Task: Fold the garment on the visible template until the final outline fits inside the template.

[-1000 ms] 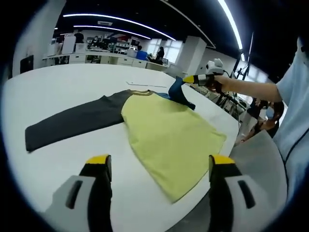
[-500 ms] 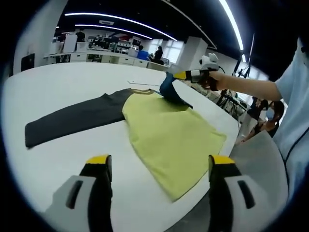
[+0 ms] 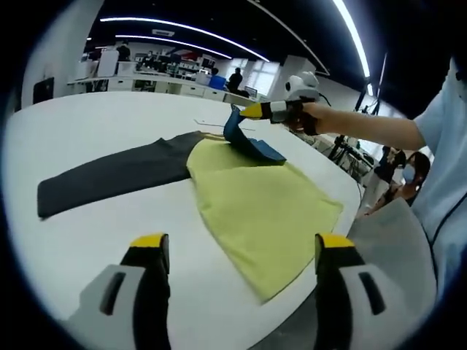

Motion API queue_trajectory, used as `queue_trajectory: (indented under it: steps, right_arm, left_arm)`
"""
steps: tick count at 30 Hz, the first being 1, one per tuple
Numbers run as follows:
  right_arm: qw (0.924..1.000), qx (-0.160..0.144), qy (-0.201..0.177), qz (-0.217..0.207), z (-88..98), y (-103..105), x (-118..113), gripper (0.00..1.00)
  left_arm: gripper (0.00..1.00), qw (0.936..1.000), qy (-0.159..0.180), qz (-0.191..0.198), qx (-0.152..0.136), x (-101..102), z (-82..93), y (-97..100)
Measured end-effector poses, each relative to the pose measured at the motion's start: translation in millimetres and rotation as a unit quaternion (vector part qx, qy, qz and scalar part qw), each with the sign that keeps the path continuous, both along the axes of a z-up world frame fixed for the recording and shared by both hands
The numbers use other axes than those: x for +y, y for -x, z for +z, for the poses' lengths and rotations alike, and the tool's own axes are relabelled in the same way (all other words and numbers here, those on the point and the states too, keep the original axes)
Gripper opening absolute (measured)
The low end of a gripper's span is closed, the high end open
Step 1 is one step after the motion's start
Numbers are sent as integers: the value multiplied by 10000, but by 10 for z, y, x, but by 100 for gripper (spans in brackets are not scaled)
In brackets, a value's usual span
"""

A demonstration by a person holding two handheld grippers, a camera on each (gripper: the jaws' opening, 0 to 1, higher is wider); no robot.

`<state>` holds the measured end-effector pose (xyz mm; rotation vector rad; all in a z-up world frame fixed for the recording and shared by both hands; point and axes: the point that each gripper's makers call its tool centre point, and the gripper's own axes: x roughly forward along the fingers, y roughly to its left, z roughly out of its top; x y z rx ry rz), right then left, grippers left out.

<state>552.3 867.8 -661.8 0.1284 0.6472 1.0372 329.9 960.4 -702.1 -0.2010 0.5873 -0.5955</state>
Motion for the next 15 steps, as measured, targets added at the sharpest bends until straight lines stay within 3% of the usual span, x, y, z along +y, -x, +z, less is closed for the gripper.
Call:
queue_trajectory:
  steps: [9, 15]
  right_arm:
    - [9988, 208, 396, 187, -400, 66, 97, 0]
    - [9979, 286, 465, 335, -477, 155, 218, 0]
  left_arm:
    - [79, 9999, 53, 99, 56, 25, -46, 31]
    - [79, 9998, 84, 143, 79, 47, -60, 36]
